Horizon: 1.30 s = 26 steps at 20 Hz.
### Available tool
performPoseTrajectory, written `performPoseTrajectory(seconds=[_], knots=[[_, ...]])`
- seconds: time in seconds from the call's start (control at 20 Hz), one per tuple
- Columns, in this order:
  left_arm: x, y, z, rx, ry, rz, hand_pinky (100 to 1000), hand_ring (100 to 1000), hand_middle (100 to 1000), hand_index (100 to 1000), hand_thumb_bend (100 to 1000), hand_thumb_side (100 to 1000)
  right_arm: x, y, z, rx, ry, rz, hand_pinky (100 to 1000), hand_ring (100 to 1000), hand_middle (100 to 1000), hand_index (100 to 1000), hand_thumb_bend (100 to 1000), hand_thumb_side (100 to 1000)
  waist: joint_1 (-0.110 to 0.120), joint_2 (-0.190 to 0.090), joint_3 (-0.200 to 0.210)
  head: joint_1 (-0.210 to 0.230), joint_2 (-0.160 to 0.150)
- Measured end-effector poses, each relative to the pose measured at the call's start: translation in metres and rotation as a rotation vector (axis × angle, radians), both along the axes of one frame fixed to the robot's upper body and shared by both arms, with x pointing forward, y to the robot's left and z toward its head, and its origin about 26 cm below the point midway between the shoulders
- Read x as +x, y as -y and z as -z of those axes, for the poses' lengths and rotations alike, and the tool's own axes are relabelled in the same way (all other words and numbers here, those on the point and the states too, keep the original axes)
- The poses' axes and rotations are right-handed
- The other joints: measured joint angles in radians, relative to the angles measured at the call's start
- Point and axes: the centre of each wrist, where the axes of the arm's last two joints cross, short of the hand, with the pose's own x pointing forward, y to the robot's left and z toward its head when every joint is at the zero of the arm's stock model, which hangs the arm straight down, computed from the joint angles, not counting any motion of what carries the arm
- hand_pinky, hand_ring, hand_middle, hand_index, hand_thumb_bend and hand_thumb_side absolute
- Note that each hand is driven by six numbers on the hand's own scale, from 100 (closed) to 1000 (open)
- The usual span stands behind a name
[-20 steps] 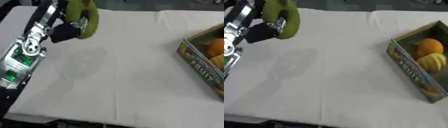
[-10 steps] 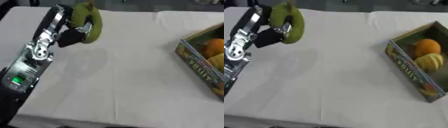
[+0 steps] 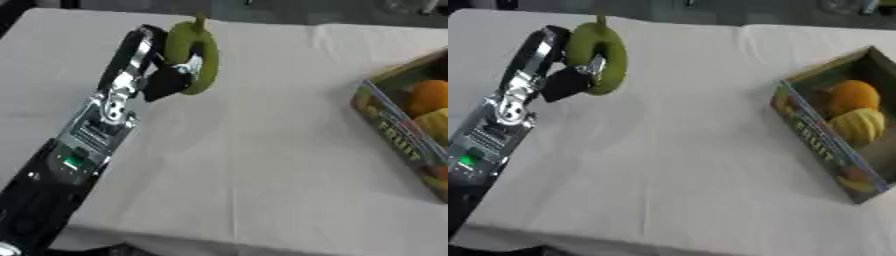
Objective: Pick up the objects with one hand, pass them to the other hand, and then place them into the box on the other side of the table.
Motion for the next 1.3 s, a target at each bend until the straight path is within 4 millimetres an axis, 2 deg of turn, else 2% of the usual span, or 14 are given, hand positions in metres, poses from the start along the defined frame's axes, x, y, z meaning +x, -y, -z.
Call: performPoseTrajectory(seconds=[0.2,0.7,1.0,1.3], knots=[[0.003,0.011,0.009,-0.038,0.019,0.027,446,453,380,321,100,454,0.015,-0.011,-0.004,-0.048,-0.033,-0.033,831,695,812,827,100,666,-0.008,-0.014,0.0,-0.011,0.0],[0.003,0.033,0.023,-0.104,0.067,0.114,448,454,381,321,100,476,0.036,-0.026,0.026,-0.124,-0.166,-0.064,827,717,846,851,100,766,-0.019,-0.018,0.005,-0.094,0.0],[0.004,0.045,0.028,-0.108,0.075,0.16,448,454,380,320,100,484,0.043,-0.038,0.03,-0.17,-0.187,-0.114,828,730,852,857,100,739,-0.023,-0.018,0.012,-0.11,0.0],[0.008,0.054,0.034,-0.106,0.086,0.191,446,452,378,316,100,489,0.049,-0.049,0.026,-0.223,-0.184,-0.169,827,739,855,861,100,740,-0.029,-0.018,0.02,-0.121,0.0]])
